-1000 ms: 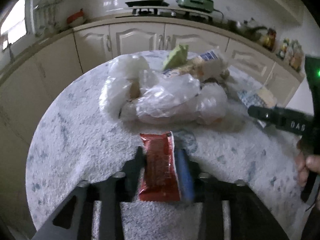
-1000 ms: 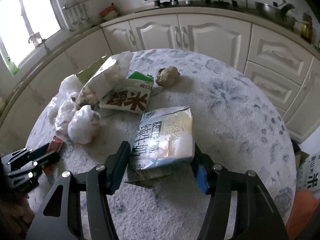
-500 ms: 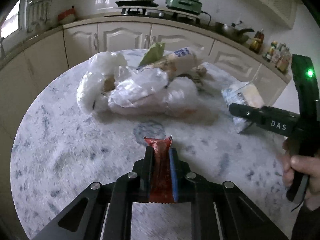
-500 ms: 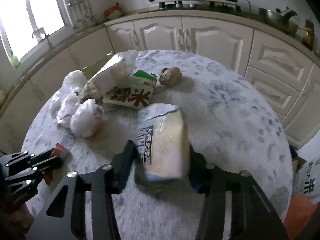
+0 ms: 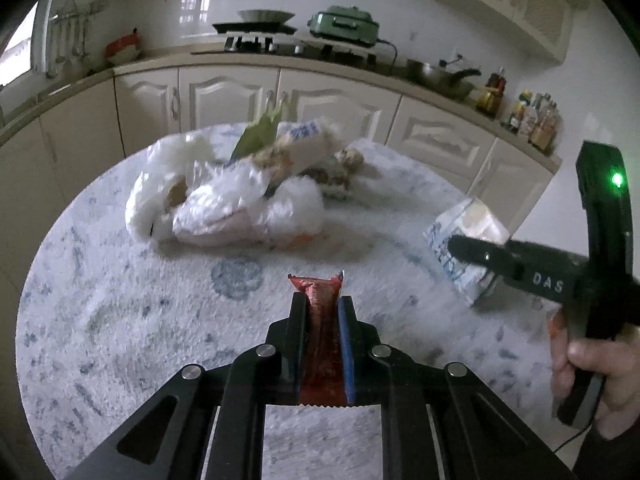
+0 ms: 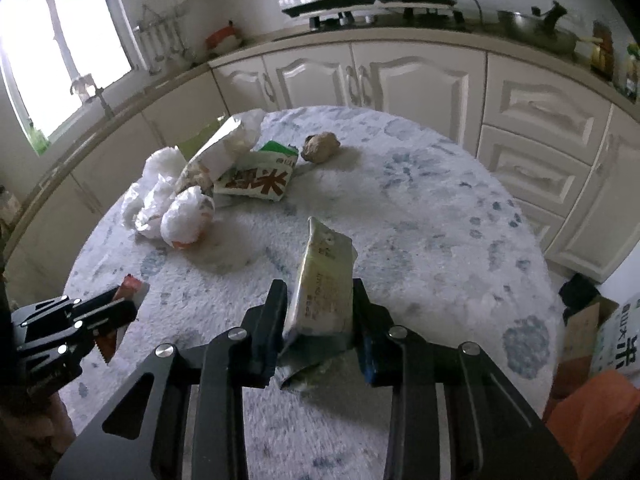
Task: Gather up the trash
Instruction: 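Carry both items to the blue bin and open both tools over it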
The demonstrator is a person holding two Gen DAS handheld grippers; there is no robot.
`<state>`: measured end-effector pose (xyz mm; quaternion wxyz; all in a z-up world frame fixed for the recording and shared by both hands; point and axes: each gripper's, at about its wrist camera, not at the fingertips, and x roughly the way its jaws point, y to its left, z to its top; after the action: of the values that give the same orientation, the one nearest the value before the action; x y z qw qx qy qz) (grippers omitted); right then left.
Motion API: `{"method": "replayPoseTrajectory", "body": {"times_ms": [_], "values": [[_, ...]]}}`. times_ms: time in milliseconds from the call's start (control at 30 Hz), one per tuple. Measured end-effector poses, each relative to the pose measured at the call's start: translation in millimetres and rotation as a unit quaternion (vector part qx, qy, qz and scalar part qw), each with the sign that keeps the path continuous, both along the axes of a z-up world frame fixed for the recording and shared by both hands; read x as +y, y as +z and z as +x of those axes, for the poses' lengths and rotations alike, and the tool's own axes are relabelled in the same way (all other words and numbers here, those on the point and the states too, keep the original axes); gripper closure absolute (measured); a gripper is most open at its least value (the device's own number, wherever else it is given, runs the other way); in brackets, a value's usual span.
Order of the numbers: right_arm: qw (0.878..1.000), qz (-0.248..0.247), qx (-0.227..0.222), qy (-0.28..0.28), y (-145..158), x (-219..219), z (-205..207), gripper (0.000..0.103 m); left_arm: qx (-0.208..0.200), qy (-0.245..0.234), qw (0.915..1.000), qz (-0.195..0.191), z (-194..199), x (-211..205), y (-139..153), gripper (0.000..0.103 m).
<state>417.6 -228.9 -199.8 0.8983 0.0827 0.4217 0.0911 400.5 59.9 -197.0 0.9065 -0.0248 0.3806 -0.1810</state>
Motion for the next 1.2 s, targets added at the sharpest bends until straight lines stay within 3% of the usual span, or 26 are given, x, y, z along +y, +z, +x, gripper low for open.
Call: {"method": "replayPoseTrajectory", "body": {"times_ms": [533,933,1200], "values": [[0.997,0.014,-0.072,-0.031,61.2,-53.6,-44.6,0.072,-0.08,-0.042,0.9958,-0.013,-17.7,-57.4,59.2,0.092],[0.987,-0.005,-0.117,-0.11,107.4,-148.0,-77.1,0.072,-0.121,-0.111,0.986,-0.028,-15.6,-159.6,90.7,0.092],[0.977,-0.017,-0.112,-0.179,108.0,-229.4,-93.7,0.072,-0.111,-0.169,0.979,-0.024,16.1,-254.6,85.2,0.092]]}}
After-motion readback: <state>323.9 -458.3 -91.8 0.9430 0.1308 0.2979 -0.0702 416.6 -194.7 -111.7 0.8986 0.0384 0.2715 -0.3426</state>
